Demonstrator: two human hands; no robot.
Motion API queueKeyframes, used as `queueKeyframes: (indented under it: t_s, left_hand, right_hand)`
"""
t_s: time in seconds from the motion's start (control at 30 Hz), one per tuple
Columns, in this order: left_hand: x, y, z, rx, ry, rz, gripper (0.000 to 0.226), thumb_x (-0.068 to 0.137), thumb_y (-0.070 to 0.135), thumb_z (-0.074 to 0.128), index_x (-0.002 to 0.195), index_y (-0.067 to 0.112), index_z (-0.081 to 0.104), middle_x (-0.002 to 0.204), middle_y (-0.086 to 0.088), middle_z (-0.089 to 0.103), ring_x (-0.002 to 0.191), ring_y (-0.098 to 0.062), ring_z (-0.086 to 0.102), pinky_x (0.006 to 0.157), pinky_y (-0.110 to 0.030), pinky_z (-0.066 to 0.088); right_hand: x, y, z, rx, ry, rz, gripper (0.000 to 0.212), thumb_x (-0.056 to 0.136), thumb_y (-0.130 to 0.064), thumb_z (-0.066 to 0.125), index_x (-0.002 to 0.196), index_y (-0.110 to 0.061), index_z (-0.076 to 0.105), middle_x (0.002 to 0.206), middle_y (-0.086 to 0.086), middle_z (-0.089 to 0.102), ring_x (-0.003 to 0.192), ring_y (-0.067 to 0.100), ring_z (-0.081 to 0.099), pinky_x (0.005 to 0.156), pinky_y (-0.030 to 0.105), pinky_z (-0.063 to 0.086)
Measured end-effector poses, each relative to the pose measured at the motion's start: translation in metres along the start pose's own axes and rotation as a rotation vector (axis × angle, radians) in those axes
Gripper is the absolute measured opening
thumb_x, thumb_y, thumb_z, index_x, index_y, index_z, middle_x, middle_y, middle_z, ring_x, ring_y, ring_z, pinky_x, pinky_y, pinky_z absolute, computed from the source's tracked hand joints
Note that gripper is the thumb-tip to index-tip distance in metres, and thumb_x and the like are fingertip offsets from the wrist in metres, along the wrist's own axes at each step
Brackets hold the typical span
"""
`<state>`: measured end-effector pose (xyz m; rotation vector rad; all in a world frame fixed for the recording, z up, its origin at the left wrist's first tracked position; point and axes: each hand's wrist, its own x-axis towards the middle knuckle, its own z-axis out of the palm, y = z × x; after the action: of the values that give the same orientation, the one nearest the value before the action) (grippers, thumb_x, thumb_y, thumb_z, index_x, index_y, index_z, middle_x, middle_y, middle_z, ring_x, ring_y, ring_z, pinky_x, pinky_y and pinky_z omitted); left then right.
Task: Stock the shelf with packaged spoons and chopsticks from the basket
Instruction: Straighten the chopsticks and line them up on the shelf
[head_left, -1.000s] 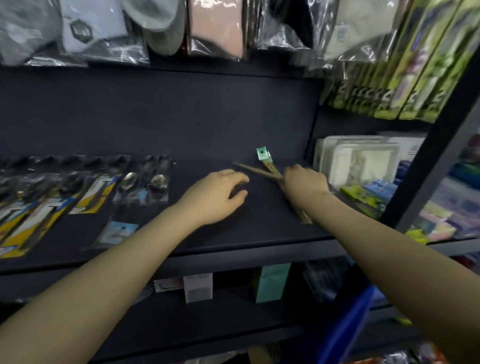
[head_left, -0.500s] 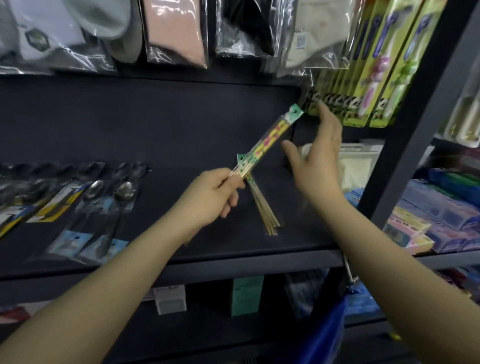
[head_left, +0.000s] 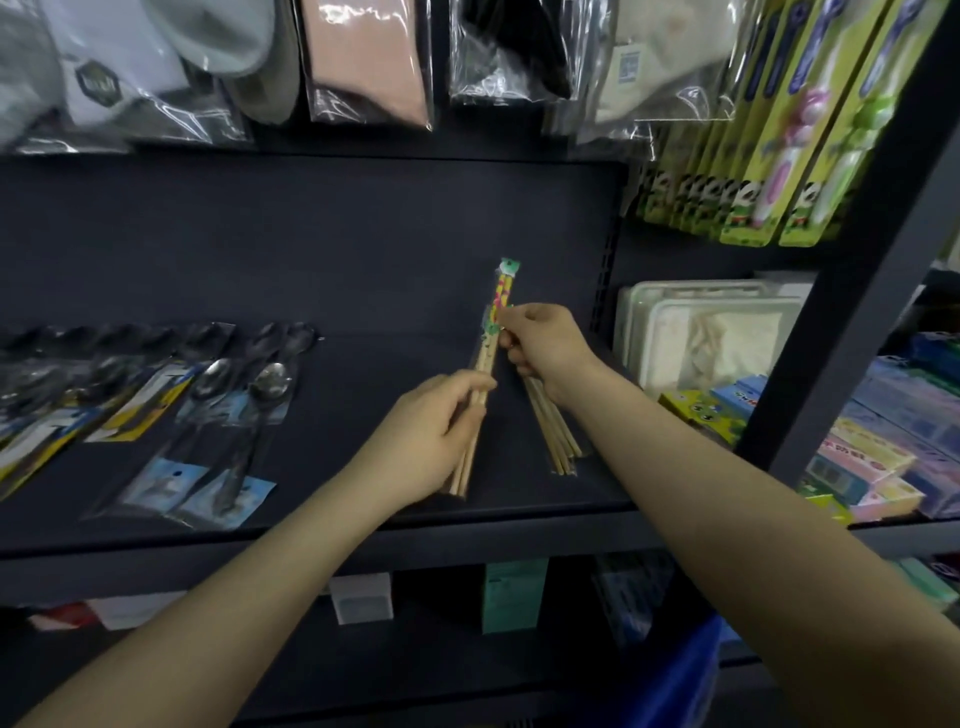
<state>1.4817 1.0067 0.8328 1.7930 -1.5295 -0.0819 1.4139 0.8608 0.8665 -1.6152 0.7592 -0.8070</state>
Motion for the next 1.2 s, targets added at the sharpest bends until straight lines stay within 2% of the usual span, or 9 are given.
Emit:
queueKeyframes:
  t_s: [0.13,0.23,0.33,0.43,0.53,0.7,0.9,1.07,1.2]
  left_hand:
    - [0.010,-0.009,0.005,0.067,-0.052,-0.089,0.024,0.094,0.023,0.044,0.116,0.018,0.054,0.088,0.004,0.060,0.073,-0.009,0.056,0.060,-0.015,0.037]
    - [0.021,-0.014,0.012,0.170,-0.082,-0.172,0.028,0.095,0.024,0.041,0.119,0.013,0.052,0.106,-0.005,0.063,0.088,-0.023,0.063,0.078,-0.029,0.048]
    - [0.033,-0.019,0.022,0.430,-0.173,-0.176,0.034,0.097,0.030,0.034,0.124,0.015,0.048,0.122,-0.011,0.057,0.111,-0.030,0.050,0.091,-0.040,0.040]
    - [0.043,-0.022,0.022,0.606,-0.297,-0.124,0.041,0.098,0.036,0.025,0.135,0.020,0.035,0.143,-0.010,0.032,0.128,-0.032,0.027,0.101,-0.046,0.025]
    - [0.049,-0.028,0.008,0.564,-0.403,-0.011,0.051,0.097,0.040,0.024,0.144,0.019,0.021,0.157,-0.002,0.001,0.143,-0.024,0.001,0.114,-0.043,0.007]
    - [0.035,-0.035,-0.002,0.462,-0.693,-0.012,0.072,0.090,0.056,0.027,0.146,0.021,-0.002,0.156,0.003,-0.011,0.144,-0.012,-0.006,0.116,-0.026,0.000]
    - [0.031,-0.032,0.006,0.475,-0.623,-0.004,0.080,0.088,0.060,0.029,0.146,0.016,-0.003,0.157,0.000,-0.009,0.144,-0.012,-0.002,0.117,-0.026,0.003]
    - [0.033,-0.035,0.001,0.422,-0.613,-0.006,0.093,0.079,0.064,0.043,0.146,0.021,-0.006,0.157,0.000,-0.001,0.144,-0.014,0.008,0.115,-0.025,0.013]
    - [0.034,-0.035,-0.004,0.409,-0.633,0.023,0.093,0.061,0.079,0.035,0.140,0.048,-0.004,0.157,0.003,0.003,0.143,-0.018,0.009,0.116,-0.037,0.020]
  right_hand:
    - [0.001,0.008,-0.008,-0.308,-0.071,-0.049,0.025,0.094,-0.027,0.050,0.088,-0.007,0.062,0.065,0.002,0.061,0.048,0.012,0.046,0.045,0.022,0.035]
    - [-0.003,0.018,-0.024,-0.749,0.022,-0.135,0.025,0.090,-0.032,0.052,0.093,-0.010,0.064,0.085,0.007,0.067,0.073,0.021,0.061,0.065,0.029,0.046]
    - [-0.014,0.021,-0.040,-0.999,0.144,-0.129,0.029,0.089,-0.037,0.050,0.100,-0.012,0.060,0.107,0.014,0.064,0.097,0.035,0.060,0.072,0.034,0.046]
    - [-0.023,0.022,-0.047,-1.256,0.120,-0.062,0.056,0.085,-0.056,0.049,0.114,-0.009,0.052,0.117,0.012,0.058,0.106,0.035,0.058,0.072,0.035,0.042]
    - [-0.027,0.028,-0.043,-1.234,0.054,0.023,0.062,0.082,-0.064,0.047,0.111,-0.010,0.054,0.116,0.011,0.059,0.105,0.034,0.059,0.072,0.034,0.042]
    - [-0.027,0.032,-0.035,-1.121,-0.018,0.091,0.040,0.084,-0.051,0.054,0.090,-0.012,0.053,0.106,0.010,0.061,0.094,0.030,0.059,0.068,0.031,0.043]
    - [-0.026,0.016,-0.031,-0.928,-0.025,0.095,0.037,0.087,-0.035,0.057,0.064,-0.011,0.042,0.069,0.006,0.050,0.069,0.027,0.055,0.055,0.027,0.038]
    - [-0.042,0.013,-0.005,-0.886,-0.243,0.132,0.033,0.094,-0.027,0.048,0.066,-0.009,0.046,0.056,0.006,0.052,0.047,0.014,0.049,0.044,0.022,0.039]
    - [-0.039,0.020,-0.018,-1.011,-0.060,-0.023,0.026,0.092,-0.027,0.048,0.089,-0.007,0.063,0.094,0.015,0.067,0.083,0.029,0.064,0.067,0.030,0.048]
